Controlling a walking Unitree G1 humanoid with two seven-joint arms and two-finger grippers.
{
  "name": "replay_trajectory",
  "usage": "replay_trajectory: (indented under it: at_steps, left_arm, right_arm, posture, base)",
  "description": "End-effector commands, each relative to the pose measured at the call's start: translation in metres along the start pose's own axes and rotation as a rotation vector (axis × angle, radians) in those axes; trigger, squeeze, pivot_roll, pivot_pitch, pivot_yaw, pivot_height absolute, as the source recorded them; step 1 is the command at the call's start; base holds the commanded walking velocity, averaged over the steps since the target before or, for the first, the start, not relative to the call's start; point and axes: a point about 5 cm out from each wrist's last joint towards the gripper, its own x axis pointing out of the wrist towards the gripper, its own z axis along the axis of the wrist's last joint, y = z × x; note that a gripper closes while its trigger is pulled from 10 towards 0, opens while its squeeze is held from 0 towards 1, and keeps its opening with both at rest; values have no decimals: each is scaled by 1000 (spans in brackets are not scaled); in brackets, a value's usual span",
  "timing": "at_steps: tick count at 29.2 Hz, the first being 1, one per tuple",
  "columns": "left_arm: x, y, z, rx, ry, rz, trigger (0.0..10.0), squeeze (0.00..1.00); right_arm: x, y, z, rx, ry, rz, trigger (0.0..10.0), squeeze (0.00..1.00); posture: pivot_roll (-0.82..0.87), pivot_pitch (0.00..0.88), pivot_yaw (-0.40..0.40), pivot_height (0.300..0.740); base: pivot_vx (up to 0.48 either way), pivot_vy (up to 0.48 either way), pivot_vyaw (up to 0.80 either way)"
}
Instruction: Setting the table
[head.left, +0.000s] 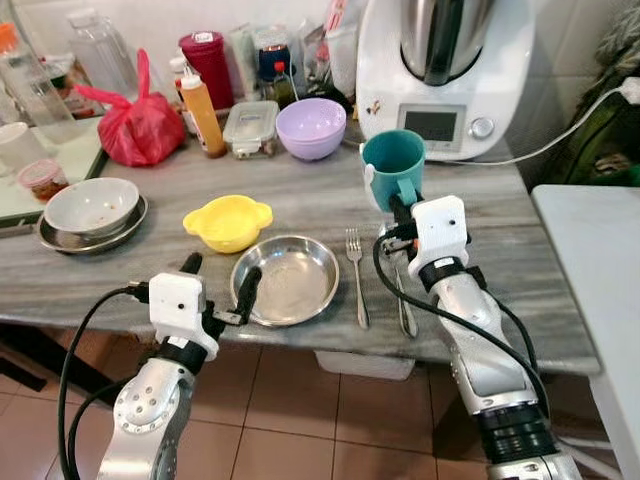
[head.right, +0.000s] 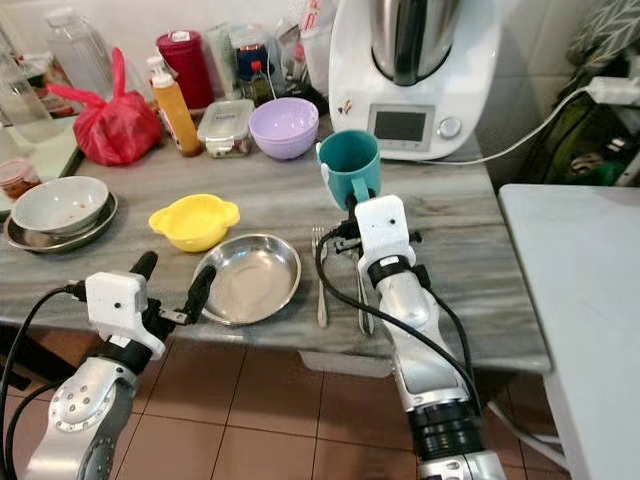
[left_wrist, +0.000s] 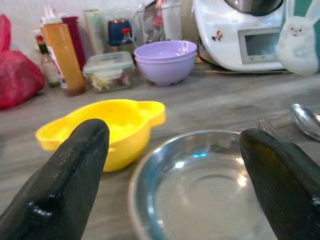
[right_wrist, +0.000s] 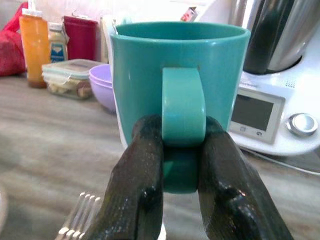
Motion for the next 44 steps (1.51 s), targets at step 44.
replay_trajectory:
  at_steps: [44]
  left_arm:
    - [-50,-12,12,-56,86,-200,10000,0]
  right_arm:
    - [42,35,-2,189,66,301,10000,0]
  posture:
    - [45,174,63,740]
  base:
    - [0,0,0]
